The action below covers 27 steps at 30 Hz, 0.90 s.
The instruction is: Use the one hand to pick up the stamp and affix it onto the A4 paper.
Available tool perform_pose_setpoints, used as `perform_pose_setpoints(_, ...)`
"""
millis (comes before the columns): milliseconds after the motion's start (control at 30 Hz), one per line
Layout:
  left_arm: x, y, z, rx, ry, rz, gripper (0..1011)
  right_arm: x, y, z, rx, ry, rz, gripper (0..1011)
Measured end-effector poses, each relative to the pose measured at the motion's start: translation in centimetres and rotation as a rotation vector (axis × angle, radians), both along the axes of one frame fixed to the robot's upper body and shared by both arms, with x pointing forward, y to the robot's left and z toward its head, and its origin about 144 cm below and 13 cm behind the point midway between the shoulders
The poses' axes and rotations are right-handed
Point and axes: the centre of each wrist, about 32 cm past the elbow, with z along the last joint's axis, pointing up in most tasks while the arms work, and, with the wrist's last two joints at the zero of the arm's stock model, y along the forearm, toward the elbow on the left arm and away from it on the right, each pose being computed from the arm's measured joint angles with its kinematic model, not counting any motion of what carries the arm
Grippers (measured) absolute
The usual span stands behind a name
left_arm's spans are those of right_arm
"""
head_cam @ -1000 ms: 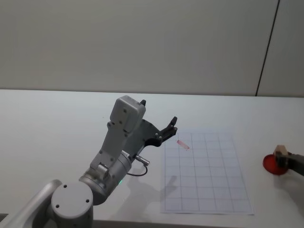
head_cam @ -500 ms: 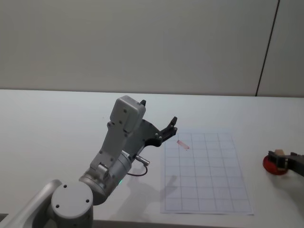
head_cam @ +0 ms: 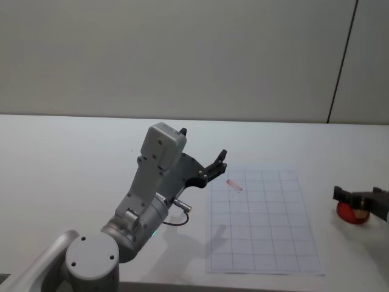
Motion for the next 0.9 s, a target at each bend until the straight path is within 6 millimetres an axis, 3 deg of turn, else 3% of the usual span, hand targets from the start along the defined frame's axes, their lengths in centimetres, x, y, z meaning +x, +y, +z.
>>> perform_pose_setpoints(900, 0.0, 0.0, 0.0, 0.000, 0.000, 0.000, 1002, -1.1, 0.9, 4.2, 0.029, -0.325, 0.309, 1001)
